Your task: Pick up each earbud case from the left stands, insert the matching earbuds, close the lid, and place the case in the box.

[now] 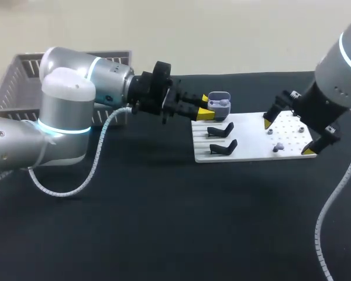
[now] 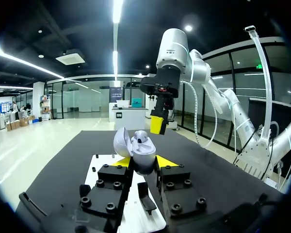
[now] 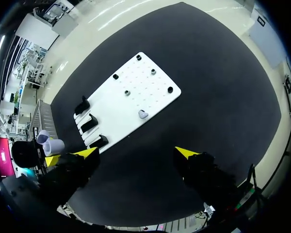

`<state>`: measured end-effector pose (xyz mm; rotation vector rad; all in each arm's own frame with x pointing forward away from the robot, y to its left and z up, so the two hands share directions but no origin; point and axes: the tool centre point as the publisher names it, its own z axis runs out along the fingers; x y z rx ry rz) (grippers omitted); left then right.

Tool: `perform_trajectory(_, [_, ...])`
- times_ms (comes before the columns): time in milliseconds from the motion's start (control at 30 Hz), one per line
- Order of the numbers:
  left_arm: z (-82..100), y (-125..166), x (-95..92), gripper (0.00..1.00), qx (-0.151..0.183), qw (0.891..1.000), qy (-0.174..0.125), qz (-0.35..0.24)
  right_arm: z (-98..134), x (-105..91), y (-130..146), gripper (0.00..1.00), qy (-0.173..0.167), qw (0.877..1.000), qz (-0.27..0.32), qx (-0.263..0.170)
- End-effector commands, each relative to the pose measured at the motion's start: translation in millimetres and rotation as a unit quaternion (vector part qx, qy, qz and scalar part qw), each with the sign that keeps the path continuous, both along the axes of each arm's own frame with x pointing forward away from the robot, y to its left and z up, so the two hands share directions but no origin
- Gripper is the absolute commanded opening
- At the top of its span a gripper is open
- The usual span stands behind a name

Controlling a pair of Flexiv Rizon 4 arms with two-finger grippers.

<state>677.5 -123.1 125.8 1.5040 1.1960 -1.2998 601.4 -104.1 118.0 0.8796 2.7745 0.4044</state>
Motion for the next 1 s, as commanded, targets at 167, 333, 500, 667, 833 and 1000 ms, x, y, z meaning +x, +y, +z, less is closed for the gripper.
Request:
perform_trajectory(167, [0.1, 0, 0.7, 0.00, 0.001, 1.000, 0.000, -0.001, -4, 2.7, -2, 1.00, -0.031, 0.999, 0.023, -0.026])
perform_trajectory(333, [0.1, 0, 0.7, 0.00, 0.001, 1.000, 0.000, -0.001, -19, 5.0, -10, 1.00, -0.044, 0.997, 0.066, -0.023])
perform_trajectory(500, [0.1, 0, 0.7, 0.00, 0.001, 1.000, 0.000, -0.001, -30, 9.6, -15, 1.00, -0.041, 0.994, 0.099, -0.021])
perform_trajectory(667, [0.1, 0, 0.7, 0.00, 0.001, 1.000, 0.000, -0.001, -38, 18.7, -17, 1.00, -0.038, 0.993, 0.114, -0.021])
perform_trajectory(833, [0.1, 0, 0.7, 0.00, 0.001, 1.000, 0.000, -0.001, -48, 24.8, -13, 0.91, -0.026, 0.993, 0.103, -0.056])
perform_trajectory(1000, [0.1, 0, 0.7, 0.00, 0.001, 1.000, 0.000, -0.001, -56, 32.7, -15, 0.64, -0.020, 0.994, 0.089, -0.064])
